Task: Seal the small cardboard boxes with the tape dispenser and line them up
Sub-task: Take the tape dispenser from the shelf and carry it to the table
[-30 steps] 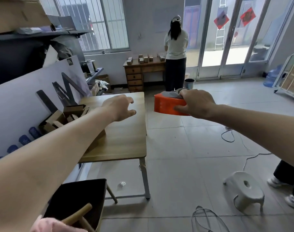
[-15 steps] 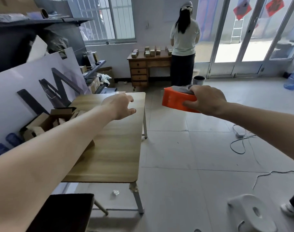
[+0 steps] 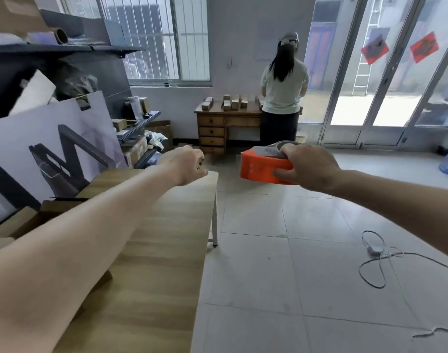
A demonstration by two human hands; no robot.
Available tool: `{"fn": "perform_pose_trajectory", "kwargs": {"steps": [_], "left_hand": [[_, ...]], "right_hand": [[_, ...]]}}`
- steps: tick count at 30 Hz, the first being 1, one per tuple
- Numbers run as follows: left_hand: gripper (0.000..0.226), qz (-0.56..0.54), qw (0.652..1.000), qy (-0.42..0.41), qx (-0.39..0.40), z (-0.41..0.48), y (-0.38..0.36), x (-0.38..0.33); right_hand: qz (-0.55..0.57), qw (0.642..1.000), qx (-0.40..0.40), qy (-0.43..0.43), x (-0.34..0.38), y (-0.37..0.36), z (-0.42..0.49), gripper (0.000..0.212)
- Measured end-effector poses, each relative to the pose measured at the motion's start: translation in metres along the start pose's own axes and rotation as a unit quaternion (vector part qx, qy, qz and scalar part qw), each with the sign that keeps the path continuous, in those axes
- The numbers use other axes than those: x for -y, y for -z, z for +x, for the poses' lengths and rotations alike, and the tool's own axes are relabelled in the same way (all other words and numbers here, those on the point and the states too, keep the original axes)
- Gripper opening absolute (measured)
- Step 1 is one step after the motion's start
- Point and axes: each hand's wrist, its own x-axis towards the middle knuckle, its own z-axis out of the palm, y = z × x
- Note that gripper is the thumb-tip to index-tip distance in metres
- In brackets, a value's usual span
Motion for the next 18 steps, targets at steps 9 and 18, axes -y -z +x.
{"fn": "perform_pose_trajectory", "kwargs": {"steps": [9,18], "left_hand": [[0.052,0.015,1.0,-0.005,-0.006,0.093,-0.001,0.004],[0.052,0.041,0.998,0.029,0.023,0.162,-0.021,0.013]], "right_hand": [[0.014,0.999,-0.002,-0.033,-0.04,-0.03,0.071,0.054],[0.04,0.999,-0.019,-0.018,-0.085,-0.075,0.149,0.049]]}}
